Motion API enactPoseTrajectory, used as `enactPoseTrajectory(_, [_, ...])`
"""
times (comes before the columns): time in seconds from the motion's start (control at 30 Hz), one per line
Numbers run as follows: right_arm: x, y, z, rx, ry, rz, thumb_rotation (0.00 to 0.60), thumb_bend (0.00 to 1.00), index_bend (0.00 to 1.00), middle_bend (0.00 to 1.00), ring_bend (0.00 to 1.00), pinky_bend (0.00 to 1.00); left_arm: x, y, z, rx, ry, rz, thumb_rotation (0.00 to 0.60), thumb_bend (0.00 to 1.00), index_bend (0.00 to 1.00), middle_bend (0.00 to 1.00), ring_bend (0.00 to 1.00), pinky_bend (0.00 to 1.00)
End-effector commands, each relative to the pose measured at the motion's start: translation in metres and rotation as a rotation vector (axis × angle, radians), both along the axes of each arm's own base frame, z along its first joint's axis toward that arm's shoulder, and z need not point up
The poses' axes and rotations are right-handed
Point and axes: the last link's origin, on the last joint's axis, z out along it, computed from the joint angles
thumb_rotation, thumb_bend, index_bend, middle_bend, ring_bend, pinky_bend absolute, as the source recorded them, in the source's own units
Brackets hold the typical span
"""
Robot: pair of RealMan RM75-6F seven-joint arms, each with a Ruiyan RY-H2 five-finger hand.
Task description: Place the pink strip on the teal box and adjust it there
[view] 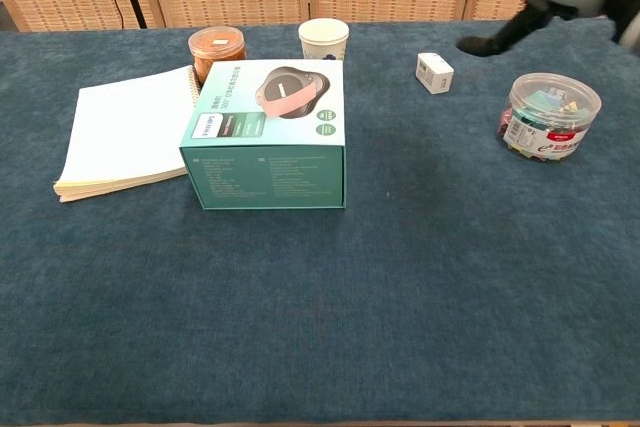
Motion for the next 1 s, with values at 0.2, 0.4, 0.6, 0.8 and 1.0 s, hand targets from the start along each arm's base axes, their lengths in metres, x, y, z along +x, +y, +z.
enactPoseTrajectory(0.2, [-0.097,0.044,0.060,0.014,-0.067,-0.203,0.600,0.00,0.06,0.00,0.00,0.00,0.019,0.038,-0.005,-0.034,0.031,-0.171,0.600,0.00,0.00,0.21,0.18,0.10])
enactPoseTrajectory(0.4, [-0.146,0.077,0.078,0.017,-0.051,-0.305,0.600,0.00,0.05,0.00,0.00,0.00,0.042,0.062,-0.007,-0.105,0.080,-0.271,0.600,0.00,0.00,0.43,0.38,0.34])
enactPoseTrajectory(0.6, [-0.180,0.116,0.089,0.028,-0.115,-0.425,0.600,0.00,0.04,0.00,0.00,0.00,0.070,0.080,-0.015,-0.181,0.145,-0.307,0.600,0.00,0.00,0.45,0.40,0.41])
enactPoseTrajectory(0.8, [-0.184,0.139,0.110,-0.014,-0.217,-0.443,0.600,0.00,0.04,0.00,0.00,0.00,0.108,0.097,-0.029,-0.233,0.225,-0.290,0.600,0.00,0.00,0.34,0.29,0.33])
enactPoseTrajectory(1.0, [-0.185,0.140,0.120,-0.041,-0.254,-0.440,0.600,0.00,0.04,0.00,0.00,0.00,0.138,0.107,-0.042,-0.250,0.305,-0.295,0.600,0.00,0.03,0.13,0.05,0.03])
